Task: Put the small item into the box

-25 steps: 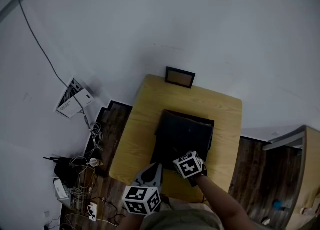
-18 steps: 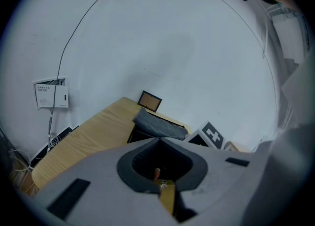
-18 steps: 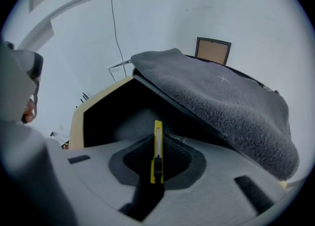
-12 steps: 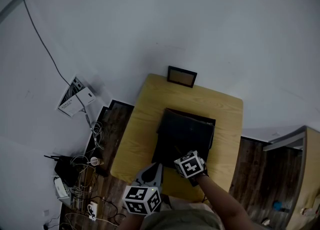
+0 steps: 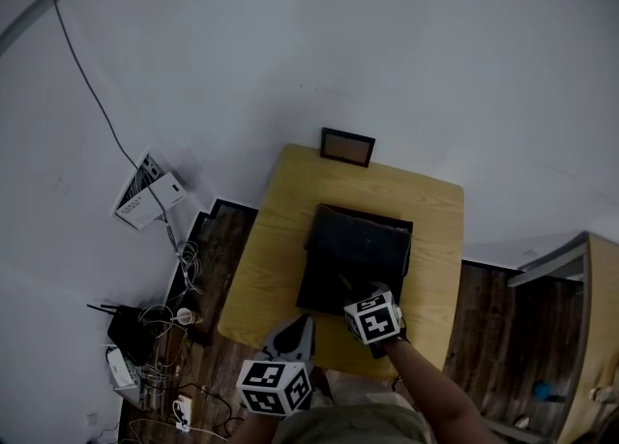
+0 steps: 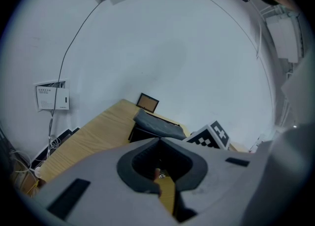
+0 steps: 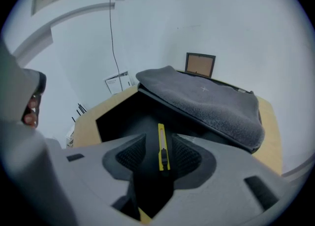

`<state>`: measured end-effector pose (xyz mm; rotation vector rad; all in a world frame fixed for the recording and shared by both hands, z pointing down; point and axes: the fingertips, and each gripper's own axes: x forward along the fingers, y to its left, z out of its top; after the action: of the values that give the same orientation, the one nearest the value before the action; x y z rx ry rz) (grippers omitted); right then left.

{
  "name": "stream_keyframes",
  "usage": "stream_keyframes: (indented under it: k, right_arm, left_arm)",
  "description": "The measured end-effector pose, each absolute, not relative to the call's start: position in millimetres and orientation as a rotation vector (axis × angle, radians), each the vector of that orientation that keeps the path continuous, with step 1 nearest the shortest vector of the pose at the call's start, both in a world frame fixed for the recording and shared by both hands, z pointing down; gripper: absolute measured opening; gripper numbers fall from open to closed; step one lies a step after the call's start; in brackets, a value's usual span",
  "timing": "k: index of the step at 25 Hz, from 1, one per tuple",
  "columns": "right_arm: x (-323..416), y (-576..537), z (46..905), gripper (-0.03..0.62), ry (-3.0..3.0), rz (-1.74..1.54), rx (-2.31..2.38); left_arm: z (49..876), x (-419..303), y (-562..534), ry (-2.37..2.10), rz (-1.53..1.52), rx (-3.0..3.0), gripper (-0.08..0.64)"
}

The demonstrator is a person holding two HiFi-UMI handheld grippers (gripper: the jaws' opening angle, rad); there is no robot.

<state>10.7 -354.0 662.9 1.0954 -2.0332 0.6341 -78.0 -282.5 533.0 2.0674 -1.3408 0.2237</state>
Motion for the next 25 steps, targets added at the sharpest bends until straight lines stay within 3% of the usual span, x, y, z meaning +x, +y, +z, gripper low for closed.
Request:
stream_keyframes:
  k: [7, 25]
  right_arm:
    - [13, -329, 621, 0.14, -2.095, 0.615, 1.244]
    - [42, -211, 481, 0.024, -2.356, 0.498, 1.641]
  left_arm:
    - [522, -81, -257, -1.328, 0.204, 2.116, 0.003]
    - [494, -83, -182, -1.354, 0.121, 2.184, 0.003]
